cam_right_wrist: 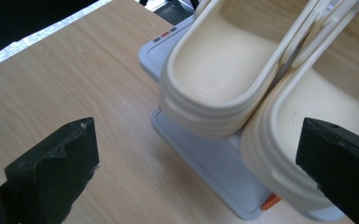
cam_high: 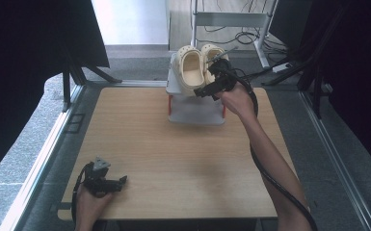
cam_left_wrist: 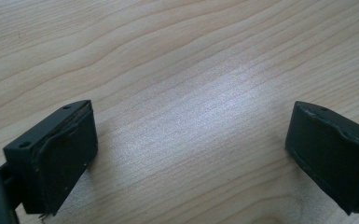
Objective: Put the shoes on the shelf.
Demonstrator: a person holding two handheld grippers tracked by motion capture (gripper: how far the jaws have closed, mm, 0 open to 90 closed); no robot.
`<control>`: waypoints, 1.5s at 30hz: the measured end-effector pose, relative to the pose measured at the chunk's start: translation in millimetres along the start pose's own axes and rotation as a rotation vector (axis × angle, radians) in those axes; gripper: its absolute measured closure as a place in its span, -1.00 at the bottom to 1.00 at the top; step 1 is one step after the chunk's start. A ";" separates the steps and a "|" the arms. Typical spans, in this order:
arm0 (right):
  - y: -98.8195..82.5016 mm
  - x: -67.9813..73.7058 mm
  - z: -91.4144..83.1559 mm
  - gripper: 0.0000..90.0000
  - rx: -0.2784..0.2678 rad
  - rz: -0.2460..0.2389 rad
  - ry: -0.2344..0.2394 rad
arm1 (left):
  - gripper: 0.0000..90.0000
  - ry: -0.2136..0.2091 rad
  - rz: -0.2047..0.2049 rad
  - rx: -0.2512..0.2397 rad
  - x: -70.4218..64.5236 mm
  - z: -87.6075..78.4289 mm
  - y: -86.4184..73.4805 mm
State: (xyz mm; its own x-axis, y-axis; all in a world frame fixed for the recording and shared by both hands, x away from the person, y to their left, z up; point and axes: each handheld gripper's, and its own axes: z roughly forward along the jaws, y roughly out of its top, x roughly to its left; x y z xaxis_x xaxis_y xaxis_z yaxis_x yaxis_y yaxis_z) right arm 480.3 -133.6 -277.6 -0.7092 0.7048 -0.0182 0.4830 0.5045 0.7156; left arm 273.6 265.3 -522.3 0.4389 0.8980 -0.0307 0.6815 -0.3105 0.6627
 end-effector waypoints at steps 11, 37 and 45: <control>-47.5 2.0 -12.5 -1.00 -0.034 -0.006 0.049 | -0.95 0.001 0.000 0.000 0.0 0.0 0.0; -156.0 19.6 -25.2 -1.00 -0.036 -0.003 0.093 | -0.95 0.001 0.000 -0.001 -0.1 0.1 0.0; -192.2 14.8 -35.3 -1.00 -0.074 0.042 0.082 | -0.95 0.000 -0.003 0.001 -0.3 -0.1 0.0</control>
State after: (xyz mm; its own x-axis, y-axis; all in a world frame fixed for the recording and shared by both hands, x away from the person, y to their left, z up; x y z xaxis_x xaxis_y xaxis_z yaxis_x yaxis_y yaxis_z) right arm 358.8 -237.7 -390.8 -0.7302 0.6798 0.0682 0.4764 0.4351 0.7640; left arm 273.4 265.1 -522.3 0.4370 0.8989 -0.0323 0.6832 -0.3083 0.6620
